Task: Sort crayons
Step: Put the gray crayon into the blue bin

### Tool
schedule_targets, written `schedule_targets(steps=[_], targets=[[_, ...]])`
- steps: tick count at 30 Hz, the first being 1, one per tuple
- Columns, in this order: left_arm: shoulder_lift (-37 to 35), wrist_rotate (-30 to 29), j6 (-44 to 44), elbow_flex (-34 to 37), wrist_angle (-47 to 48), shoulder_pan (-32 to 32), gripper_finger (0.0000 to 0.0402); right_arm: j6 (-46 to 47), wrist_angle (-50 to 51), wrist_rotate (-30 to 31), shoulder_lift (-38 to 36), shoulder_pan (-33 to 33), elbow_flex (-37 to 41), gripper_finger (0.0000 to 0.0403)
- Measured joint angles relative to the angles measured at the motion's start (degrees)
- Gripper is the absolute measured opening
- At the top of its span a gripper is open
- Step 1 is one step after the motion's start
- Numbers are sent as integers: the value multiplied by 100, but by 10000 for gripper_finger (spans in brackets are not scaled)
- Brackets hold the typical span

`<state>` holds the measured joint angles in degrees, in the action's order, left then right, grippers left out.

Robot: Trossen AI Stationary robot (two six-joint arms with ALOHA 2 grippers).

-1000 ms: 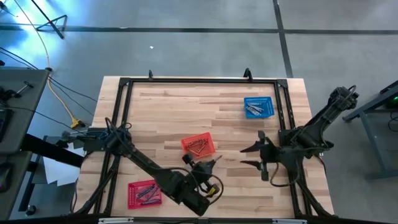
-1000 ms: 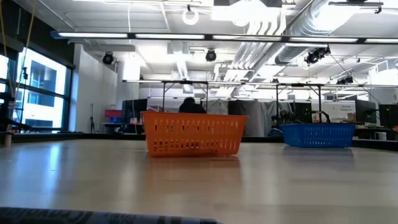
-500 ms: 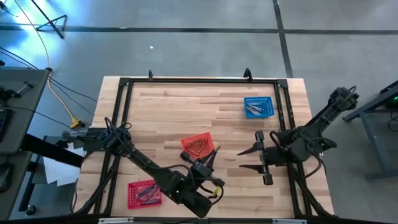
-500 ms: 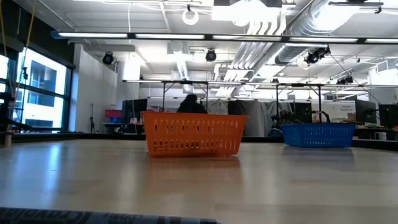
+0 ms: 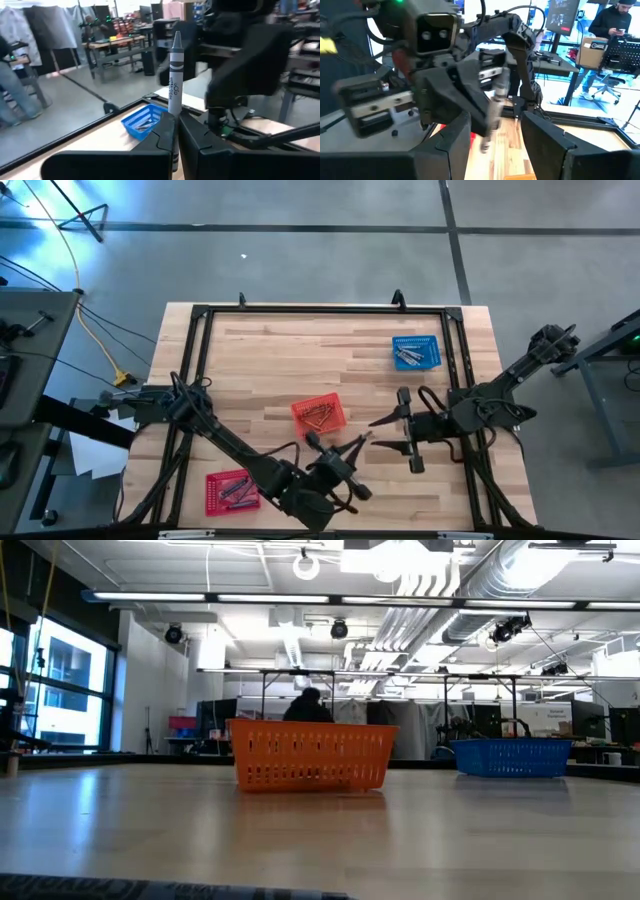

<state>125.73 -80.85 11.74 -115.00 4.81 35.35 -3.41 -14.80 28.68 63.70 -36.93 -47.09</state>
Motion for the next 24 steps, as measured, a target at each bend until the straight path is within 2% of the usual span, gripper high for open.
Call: schedule_targets(steps=[4,10,18,21,24], targets=[[59,193,-602,0,-522,7,0,-3,-9,-4,0,94,0,169],[107,346,-837,4,-666,-82,0,210,-23,-538,0,187,0,169],[107,695,-900,0,-758,-240,0,206,-54,-576,0,188,0,169],[107,799,-904,0,-736,-250,0,202,-54,-576,0,188,0,154],[107,1068,-955,0,-736,-246,0,205,-39,-576,0,188,0,117]])
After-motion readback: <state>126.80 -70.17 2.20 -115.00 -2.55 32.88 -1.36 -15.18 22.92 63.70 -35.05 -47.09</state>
